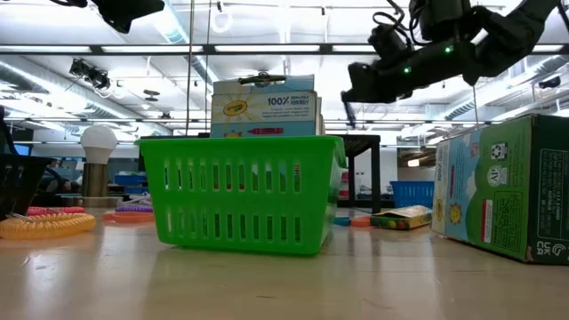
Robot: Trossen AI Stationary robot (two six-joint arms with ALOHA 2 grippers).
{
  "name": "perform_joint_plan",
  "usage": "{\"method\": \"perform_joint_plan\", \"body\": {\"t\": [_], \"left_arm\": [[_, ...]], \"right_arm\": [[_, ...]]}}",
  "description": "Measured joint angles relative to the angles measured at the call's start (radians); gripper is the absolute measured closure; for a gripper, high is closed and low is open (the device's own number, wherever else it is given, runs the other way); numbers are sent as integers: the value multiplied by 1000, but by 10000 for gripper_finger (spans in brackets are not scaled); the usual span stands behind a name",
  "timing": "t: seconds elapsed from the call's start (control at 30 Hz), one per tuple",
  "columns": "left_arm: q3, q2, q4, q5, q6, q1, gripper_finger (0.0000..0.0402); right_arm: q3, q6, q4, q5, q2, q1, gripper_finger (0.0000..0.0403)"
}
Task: Pick & Place Office Desk Supplies
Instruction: Put the blue rubberband into the blue bin
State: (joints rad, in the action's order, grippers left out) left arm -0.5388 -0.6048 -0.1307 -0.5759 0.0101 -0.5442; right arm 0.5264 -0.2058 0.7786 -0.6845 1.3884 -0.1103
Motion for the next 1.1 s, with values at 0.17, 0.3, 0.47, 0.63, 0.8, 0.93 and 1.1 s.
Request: {"method": "perform_joint_plan", "body": {"t": [0.17,0.3,0.47,0.63,0.8,0.93,1.1], "left_arm": [[0,0,0,0,0,0,118],[0,0,0,0,0,0,118],[0,0,-1,0,0,0,118],[0,0,-1,0,-1,0,118],[0,0,-1,0,0,0,118],[0,0,-1,0,0,0,118],[0,0,-1,0,1,0,118]], "right_arm": [[0,-16,-45,-122,-10,-30,403],[0,-14,-74,-233,-10,-51,403],[0,-12,-102,-361,-9,-58,403],[0,26,-188,-446,-9,-67,403],[1,183,-357,-455,-9,-87,403],[1,319,-486,-392,-8,-116,403],[2,437,-619,-327,-9,-160,403]]}}
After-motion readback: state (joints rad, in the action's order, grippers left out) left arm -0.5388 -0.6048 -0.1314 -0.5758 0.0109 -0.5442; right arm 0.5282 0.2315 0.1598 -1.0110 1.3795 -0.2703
